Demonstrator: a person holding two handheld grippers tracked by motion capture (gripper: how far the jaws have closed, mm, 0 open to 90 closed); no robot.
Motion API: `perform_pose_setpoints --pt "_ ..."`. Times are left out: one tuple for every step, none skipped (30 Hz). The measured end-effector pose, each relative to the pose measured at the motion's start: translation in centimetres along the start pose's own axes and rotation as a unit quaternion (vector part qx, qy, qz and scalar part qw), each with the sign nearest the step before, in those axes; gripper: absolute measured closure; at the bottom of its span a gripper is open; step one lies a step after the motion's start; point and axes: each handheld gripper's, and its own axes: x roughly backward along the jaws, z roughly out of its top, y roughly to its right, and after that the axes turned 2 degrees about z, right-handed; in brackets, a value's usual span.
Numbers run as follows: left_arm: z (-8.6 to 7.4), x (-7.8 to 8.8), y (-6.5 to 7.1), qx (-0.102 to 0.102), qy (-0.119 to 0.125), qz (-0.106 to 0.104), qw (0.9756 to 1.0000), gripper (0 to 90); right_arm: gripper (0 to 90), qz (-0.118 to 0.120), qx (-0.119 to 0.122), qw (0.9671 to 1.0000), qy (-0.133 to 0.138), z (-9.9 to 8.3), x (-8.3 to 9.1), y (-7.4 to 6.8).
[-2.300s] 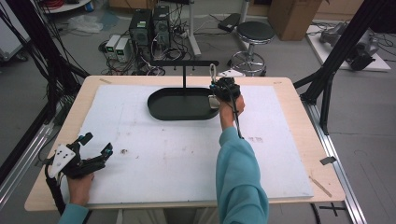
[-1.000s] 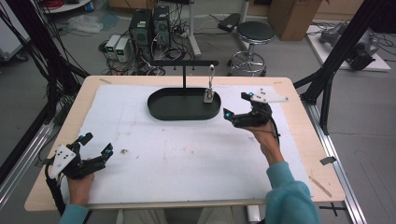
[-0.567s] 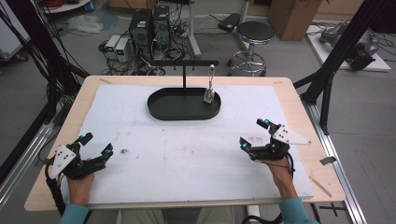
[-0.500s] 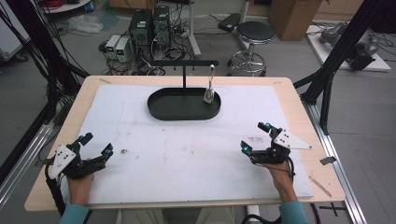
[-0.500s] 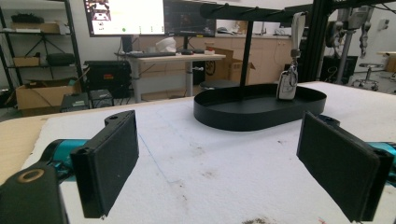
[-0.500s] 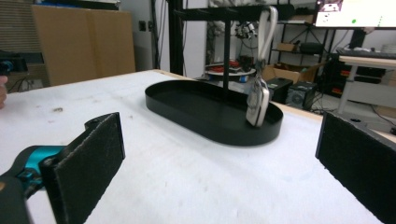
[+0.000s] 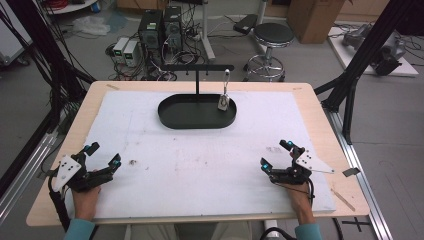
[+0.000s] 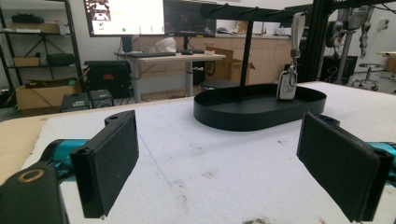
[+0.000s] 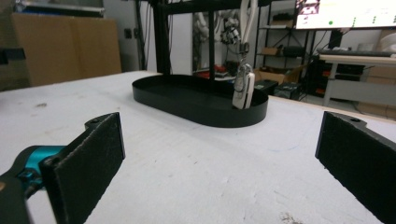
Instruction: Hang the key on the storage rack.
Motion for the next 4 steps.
perform_pose_setpoints --pt "0.00 0.01 -0.01 0.000 0.000 0.000 1.0000 13.2 0.7 0.000 0.000 1.0000 0.007 -0.04 0.11 0.06" --pt "0.00 0.00 0.01 0.000 0.000 0.000 1.0000 13.2 0.6 -0.002 0.002 0.9999 0.013 -0.09 0.20 0.06" --pt "-0.01 0.01 0.04 -0.001 0.001 0.000 1.0000 13.2 0.7 -0.003 0.003 0.9999 0.015 -0.12 0.27 -0.02" --pt "-0.01 0.02 0.05 -0.001 0.002 0.000 1.0000 13.2 0.6 -0.004 0.003 0.9999 0.014 -0.12 0.29 -0.12"
